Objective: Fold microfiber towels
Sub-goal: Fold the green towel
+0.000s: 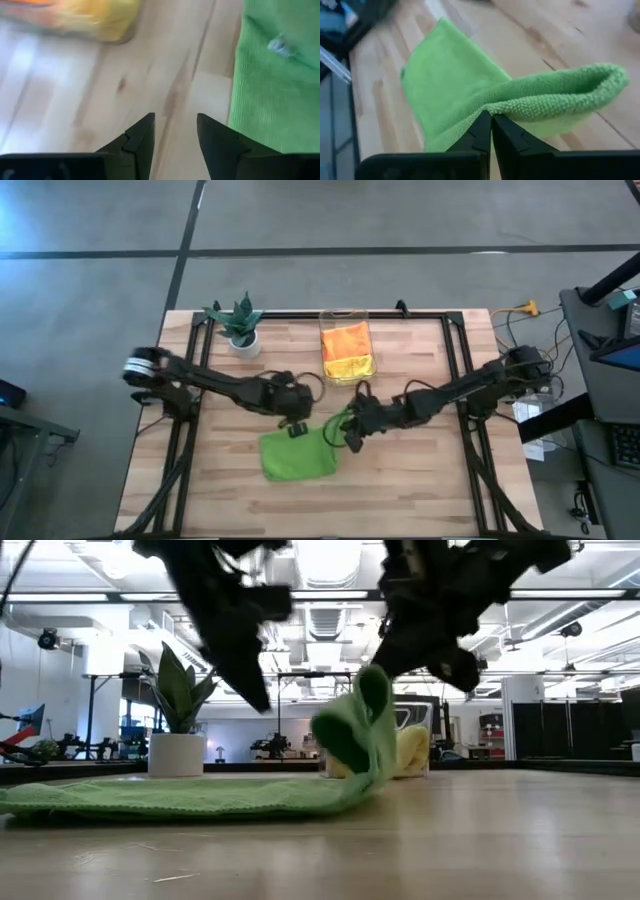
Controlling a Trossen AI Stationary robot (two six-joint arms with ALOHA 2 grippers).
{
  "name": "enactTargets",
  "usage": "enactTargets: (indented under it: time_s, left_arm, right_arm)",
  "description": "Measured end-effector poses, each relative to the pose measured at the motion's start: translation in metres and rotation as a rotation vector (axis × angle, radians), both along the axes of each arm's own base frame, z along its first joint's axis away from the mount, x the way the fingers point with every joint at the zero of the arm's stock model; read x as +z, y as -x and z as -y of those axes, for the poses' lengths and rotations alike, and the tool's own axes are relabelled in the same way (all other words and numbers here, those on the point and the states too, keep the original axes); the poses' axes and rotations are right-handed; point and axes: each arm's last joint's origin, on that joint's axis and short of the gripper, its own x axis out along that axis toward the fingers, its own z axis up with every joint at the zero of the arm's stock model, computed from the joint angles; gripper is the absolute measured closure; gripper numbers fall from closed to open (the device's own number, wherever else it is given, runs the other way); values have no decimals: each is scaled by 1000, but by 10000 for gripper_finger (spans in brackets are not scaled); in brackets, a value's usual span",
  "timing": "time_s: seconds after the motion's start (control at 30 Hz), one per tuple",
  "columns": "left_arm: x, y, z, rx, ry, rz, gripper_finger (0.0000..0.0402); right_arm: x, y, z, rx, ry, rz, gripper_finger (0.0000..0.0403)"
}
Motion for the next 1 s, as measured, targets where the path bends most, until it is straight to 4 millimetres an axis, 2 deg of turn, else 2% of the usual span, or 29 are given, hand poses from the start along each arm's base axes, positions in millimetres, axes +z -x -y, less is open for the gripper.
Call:
enactTargets:
  time_s: [0.1, 0.33, 0.5, 0.63, 0.77, 0.9, 1.0]
  left_arm:
    - [10, 31, -5, 70, 31, 57, 270]
    - [6, 101, -8, 243, 182, 184, 270]
    - [-1, 132, -5, 329, 291, 262, 270]
    - [-6, 140, -1, 355, 353, 306, 270]
    - [-8, 137, 5, 329, 375, 344, 270]
    - [-17, 129, 8, 325, 369, 307, 270]
    - [-26, 124, 11, 308, 379, 250, 270]
  right_arm:
    - [-6, -16, 4, 78, -23, -32, 394]
    - [-18, -63, -10, 301, -51, -55, 394]
    - [-20, -100, -20, 385, -32, -49, 394]
    - [-23, -118, -22, 423, -2, -105, 391]
    - [-11, -129, -24, 470, 0, -57, 365]
    - [-2, -126, -23, 475, 1, -44, 319]
    - [6, -115, -25, 476, -7, -59, 285]
